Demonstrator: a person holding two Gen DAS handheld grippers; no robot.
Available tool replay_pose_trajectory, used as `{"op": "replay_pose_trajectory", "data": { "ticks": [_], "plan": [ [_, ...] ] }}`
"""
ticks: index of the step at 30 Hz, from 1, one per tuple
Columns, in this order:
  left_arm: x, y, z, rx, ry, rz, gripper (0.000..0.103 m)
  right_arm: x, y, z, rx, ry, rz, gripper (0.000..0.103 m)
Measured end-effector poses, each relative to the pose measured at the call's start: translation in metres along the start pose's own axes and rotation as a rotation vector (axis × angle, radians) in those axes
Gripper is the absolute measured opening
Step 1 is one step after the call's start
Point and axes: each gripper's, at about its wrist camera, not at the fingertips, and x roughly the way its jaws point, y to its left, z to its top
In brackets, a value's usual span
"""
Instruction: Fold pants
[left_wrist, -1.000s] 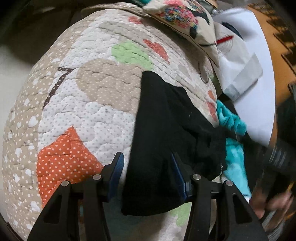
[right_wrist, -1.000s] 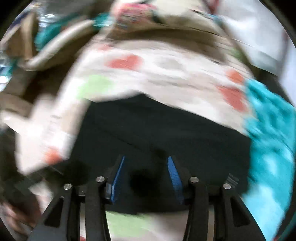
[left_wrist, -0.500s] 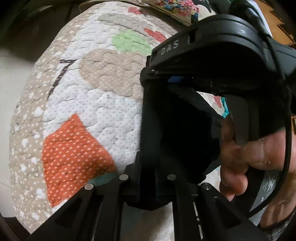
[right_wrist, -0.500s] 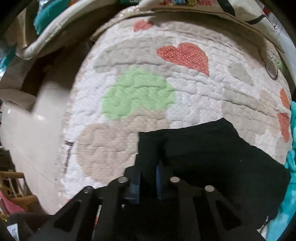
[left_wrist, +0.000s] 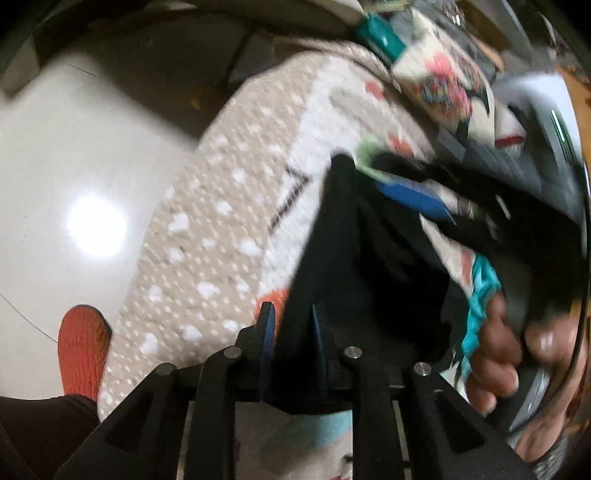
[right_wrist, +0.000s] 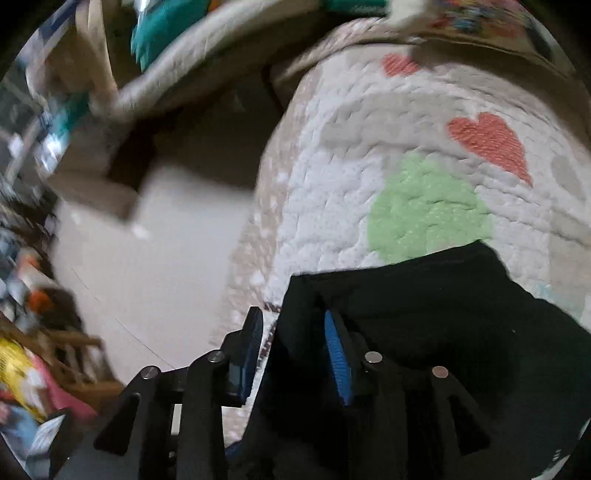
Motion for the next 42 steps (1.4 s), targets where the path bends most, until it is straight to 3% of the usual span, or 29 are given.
{"op": "replay_pose_trajectory", "data": {
  "ticks": [5, 10, 14, 16, 18, 20, 26, 30, 37, 40, 42],
  "plan": [
    [-0.007, 0.007, 0.011, -0.059, -0.063, -0.022, 0.029, -0.071, -0.054, -0.047, 0.104, -0.155, -0.005, 0.039],
    [0.006, -0.011, 0.01, -0.023, -0.052, 0.001, 0.031, -0.06, -0.073, -0.098, 0.149, -0.137, 0.083, 0.039],
    [0.011, -0.015, 0.008, 0.022, -0.054, 0.035, 0.032, -0.055, -0.099, -0.121, 0.197, -0.123, -0.014, 0.03],
    [0.013, -0.015, 0.01, 0.032, -0.053, 0.028, 0.034, -0.071, -0.118, -0.135, 0.254, -0.156, -0.108, 0.039],
    [0.014, -0.021, 0.012, 0.057, -0.059, 0.012, 0.036, -0.095, -0.136, -0.149, 0.318, -0.228, -0.066, 0.039],
    [0.015, -0.031, 0.012, 0.097, -0.065, -0.003, 0.038, -0.126, -0.161, -0.17, 0.41, -0.313, -0.079, 0.042],
    [0.02, -0.099, 0.007, 0.307, -0.018, -0.042, 0.04, -0.151, -0.217, -0.21, 0.639, -0.418, -0.035, 0.043],
    [0.036, -0.171, -0.003, 0.524, 0.02, -0.027, 0.044, -0.148, -0.238, -0.229, 0.723, -0.44, -0.031, 0.043],
    [0.128, -0.294, -0.03, 0.85, 0.177, -0.023, 0.046, -0.131, -0.264, -0.244, 0.875, -0.44, -0.019, 0.045],
    [0.171, -0.323, -0.037, 0.887, 0.243, -0.027, 0.046, -0.13, -0.269, -0.239, 0.871, -0.475, -0.027, 0.048],
    [0.195, -0.339, -0.04, 0.896, 0.281, -0.035, 0.046, -0.13, -0.269, -0.236, 0.868, -0.498, -0.026, 0.055]
  ]
}}
